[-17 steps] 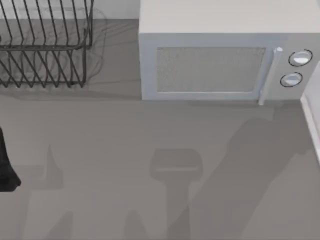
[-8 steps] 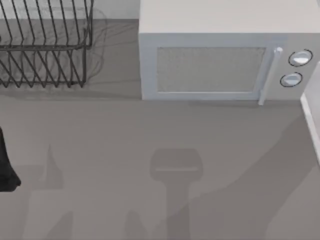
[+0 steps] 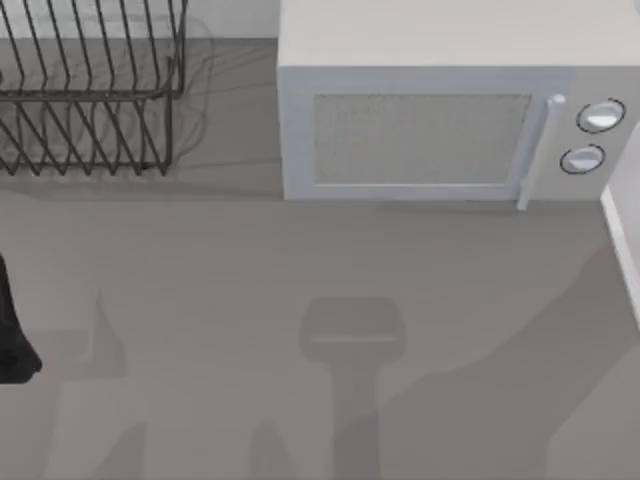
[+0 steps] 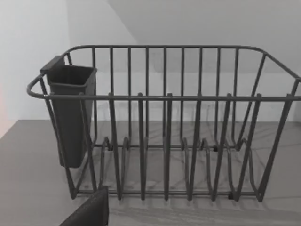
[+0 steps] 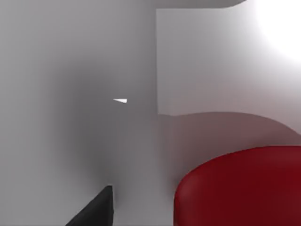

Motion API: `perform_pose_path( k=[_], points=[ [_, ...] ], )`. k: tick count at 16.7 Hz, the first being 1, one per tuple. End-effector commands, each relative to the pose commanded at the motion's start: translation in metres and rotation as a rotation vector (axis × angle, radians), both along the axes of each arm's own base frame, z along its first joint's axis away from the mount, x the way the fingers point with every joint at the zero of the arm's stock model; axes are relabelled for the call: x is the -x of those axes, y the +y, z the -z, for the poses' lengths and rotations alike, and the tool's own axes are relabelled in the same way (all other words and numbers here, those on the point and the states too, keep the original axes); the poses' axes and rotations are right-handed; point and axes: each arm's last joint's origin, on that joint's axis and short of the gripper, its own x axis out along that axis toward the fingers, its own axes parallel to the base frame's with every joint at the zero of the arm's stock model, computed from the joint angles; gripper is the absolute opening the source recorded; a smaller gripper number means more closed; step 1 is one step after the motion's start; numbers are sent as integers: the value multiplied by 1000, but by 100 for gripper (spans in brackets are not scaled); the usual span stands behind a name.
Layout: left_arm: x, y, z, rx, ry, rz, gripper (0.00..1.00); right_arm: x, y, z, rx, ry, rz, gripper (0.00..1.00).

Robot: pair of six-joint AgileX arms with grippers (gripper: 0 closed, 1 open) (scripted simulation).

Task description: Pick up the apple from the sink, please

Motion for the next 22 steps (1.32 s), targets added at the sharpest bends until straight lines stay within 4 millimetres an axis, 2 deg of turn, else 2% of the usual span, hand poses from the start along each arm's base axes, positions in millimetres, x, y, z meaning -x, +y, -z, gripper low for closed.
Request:
perform_pose_path(
  k=[13,21,22],
  points=[
    [0,0,0,0,0,0,100,0,0,0,0,0,0,2],
    [0,0,0,0,0,0,100,0,0,0,0,0,0,0],
    [0,0,0,0,0,0,100,-6,0,-28,1,-50,5,0]
  ],
)
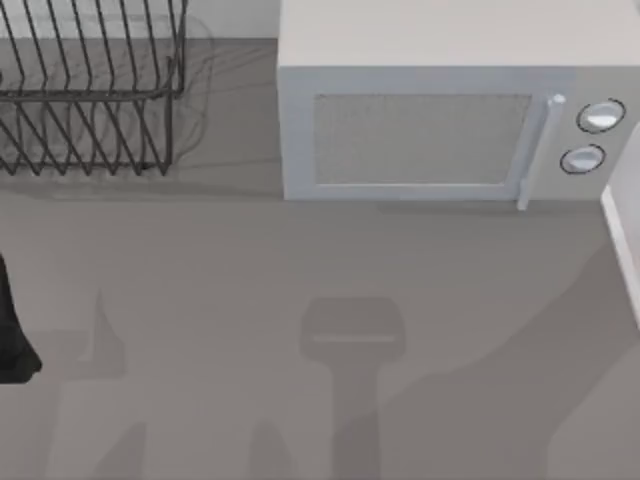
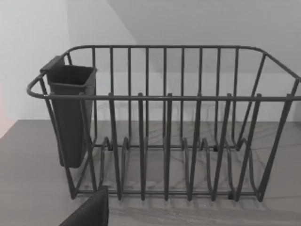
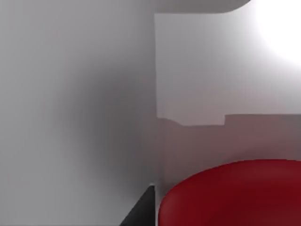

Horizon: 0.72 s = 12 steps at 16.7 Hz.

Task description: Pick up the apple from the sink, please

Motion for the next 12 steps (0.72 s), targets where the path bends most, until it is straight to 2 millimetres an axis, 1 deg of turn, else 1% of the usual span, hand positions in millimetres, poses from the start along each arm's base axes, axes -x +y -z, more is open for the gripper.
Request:
perform_pose_path(
  k=[2,3,5,6,8,10,12],
  points=[
    [0,0,0,0,0,0,100,-2,-1,-3,0,-1,0,0],
    [0,0,0,0,0,0,100,-5,-2,-9,1,-3,0,0],
    [0,0,0,0,0,0,100,-14,-5,-29,3,-9,0,0],
    [0,0,0,0,0,0,100,-19,-7,-43,3,-9,0,0],
    [0,0,0,0,0,0,100,-25,-9,-78,-1,2,0,0],
    [0,0,0,0,0,0,100,-26,-10,-118,-8,24,0,0],
    [0,0,0,0,0,0,100,-21,-8,-161,-13,40,0,0]
  ],
)
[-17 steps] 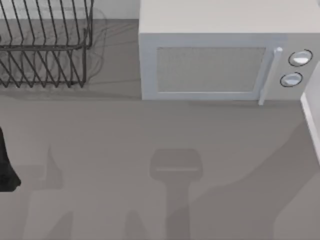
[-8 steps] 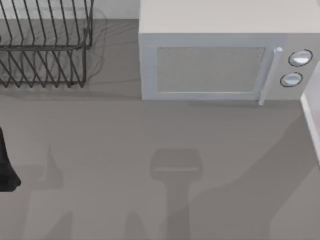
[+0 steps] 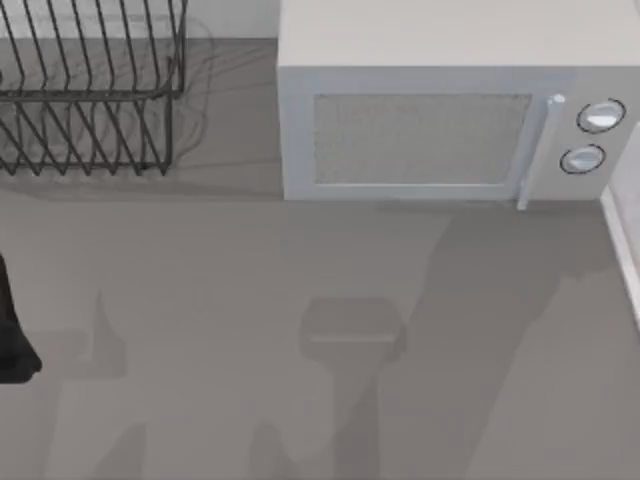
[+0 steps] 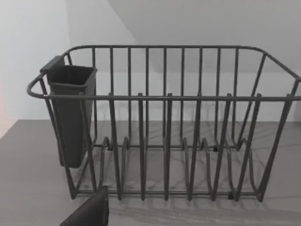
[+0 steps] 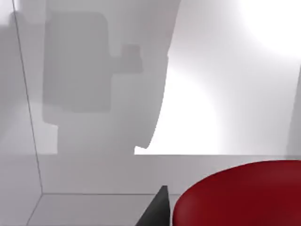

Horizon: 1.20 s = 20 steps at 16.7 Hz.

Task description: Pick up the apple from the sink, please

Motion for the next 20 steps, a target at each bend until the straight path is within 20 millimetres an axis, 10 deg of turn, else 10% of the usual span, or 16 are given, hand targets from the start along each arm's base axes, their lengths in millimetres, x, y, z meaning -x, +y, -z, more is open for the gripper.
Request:
perform_pose_path(
  k=[5,13,20],
  points=[
    [0,0,0,0,0,0,100,19,7,-81,10,-32,0,0],
    [0,0,0,0,0,0,100,19,24,-88,10,-34,-1,0],
    [0,0,0,0,0,0,100,40,187,-93,-1,-34,-7,0]
  ],
)
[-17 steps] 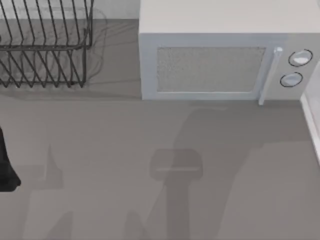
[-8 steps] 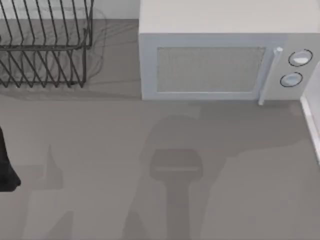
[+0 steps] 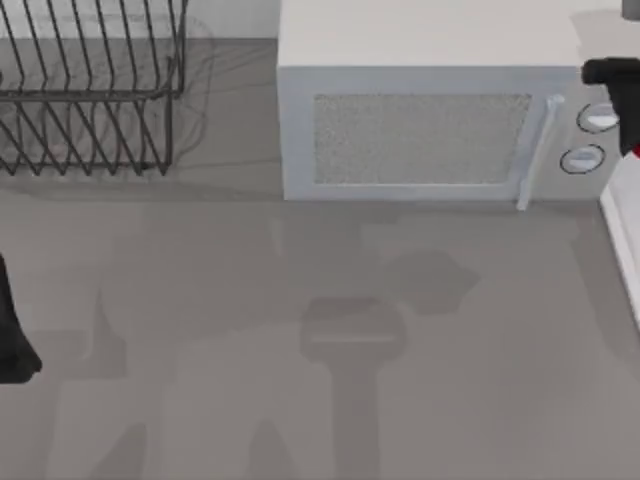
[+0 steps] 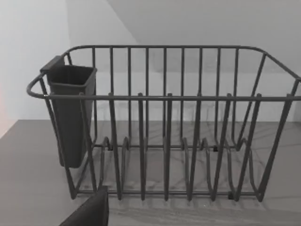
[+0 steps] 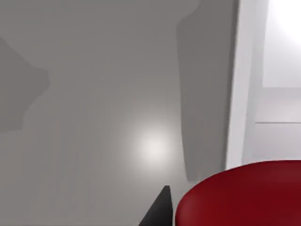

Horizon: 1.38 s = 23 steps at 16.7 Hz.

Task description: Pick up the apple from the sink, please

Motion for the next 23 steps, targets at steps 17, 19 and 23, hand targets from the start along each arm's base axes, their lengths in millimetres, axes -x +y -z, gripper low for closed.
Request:
perform_pose_path(
  k=[17,19,23],
  points=[
    [0,0,0,0,0,0,100,62,116,48,11,50,-30,0],
    [0,0,0,0,0,0,100,63,117,71,21,62,-29,0],
    [0,0,0,0,0,0,100,58,108,113,29,70,-8,0]
  ],
)
